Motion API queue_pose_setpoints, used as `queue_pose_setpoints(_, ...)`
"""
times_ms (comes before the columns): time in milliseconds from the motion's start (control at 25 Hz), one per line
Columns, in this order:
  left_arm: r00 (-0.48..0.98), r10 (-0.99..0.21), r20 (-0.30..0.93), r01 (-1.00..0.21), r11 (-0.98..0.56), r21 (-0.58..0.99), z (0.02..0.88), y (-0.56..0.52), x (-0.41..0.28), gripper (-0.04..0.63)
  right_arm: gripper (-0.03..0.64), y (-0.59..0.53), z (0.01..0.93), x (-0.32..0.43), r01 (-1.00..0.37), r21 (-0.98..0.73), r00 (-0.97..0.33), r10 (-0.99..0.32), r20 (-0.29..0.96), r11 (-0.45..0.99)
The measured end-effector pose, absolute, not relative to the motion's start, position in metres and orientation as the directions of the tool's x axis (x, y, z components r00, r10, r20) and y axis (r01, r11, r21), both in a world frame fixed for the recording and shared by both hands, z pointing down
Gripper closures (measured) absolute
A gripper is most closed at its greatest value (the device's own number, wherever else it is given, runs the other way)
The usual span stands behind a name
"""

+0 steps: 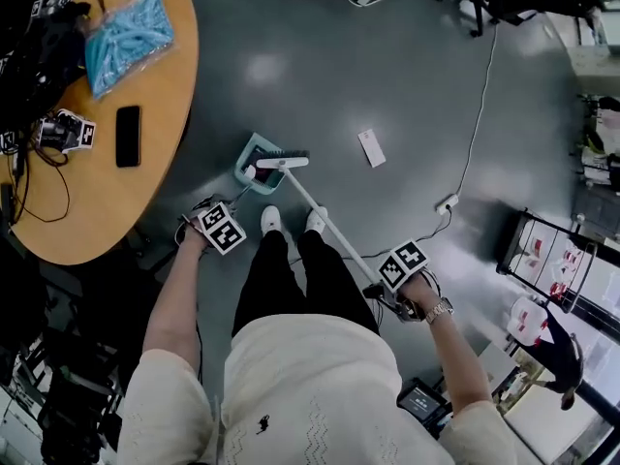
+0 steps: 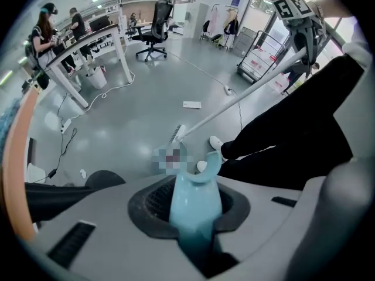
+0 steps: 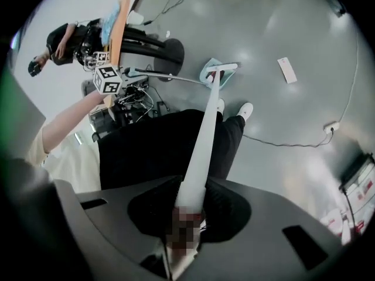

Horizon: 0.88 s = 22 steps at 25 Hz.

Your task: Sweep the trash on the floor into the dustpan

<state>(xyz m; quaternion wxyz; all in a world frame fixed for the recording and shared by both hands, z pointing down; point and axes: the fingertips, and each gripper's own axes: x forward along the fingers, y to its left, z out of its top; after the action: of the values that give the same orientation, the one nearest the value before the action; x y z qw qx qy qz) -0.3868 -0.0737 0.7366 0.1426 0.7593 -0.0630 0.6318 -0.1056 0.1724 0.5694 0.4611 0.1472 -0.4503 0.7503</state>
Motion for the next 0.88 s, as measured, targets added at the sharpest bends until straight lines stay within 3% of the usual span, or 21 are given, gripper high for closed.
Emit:
queue_pose_setpoints(480, 0.221, 0.152, 0.963, -0.095, -0.98, 0.176, 0.704, -0.018, -0.234, 0.503, 0.531, 0.234, 0.566, 0.081, -0.746, -0.408, -0.603, 0.273, 0.75, -0.526)
queue_pose_setpoints(880, 0.195, 0.131, 0.972, -0.337, -0.922, 0.192, 0.685, 0.073, -0.064, 0.503, 0.531, 0.236, 0.617, 0.363, -0.891, -0.33, -0.439, 0.407, 0.801, -0.312)
